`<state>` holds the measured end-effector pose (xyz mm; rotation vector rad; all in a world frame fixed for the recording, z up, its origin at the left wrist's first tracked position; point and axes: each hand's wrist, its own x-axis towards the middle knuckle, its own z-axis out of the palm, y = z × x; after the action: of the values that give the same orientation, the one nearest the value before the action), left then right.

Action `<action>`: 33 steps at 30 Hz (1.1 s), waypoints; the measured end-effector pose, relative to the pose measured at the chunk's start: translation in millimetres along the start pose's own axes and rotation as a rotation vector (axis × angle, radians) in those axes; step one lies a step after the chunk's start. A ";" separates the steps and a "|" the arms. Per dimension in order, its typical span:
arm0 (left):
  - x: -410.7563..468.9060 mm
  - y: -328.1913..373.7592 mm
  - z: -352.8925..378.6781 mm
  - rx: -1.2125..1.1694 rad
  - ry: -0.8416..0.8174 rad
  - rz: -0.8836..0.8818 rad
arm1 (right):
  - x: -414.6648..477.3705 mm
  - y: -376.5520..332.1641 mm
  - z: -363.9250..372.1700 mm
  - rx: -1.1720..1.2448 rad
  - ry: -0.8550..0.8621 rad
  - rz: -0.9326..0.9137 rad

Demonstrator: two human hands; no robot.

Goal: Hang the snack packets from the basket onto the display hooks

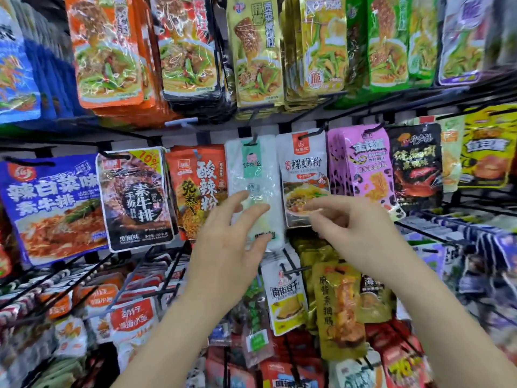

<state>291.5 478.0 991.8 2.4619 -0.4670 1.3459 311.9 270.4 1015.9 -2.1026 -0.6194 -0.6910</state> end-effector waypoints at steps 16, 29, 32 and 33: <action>-141.0 108.3 13.7 -1.031 -0.407 0.231 | -274.3 -51.1 -53.6 -0.243 0.282 0.578; -396.9 251.5 75.2 -1.017 -1.381 -0.061 | -590.2 -17.1 -53.6 0.090 0.677 1.417; -451.7 265.1 102.4 -0.940 -1.497 -0.106 | -641.6 11.8 -42.6 0.228 0.787 1.545; -466.4 267.5 112.3 -0.912 -1.529 -0.113 | -656.0 24.4 -35.5 0.277 0.797 1.595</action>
<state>27.2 255.9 564.6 2.0706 -0.8939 -0.9052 -159.6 106.1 588.3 -1.2453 1.2266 -0.3336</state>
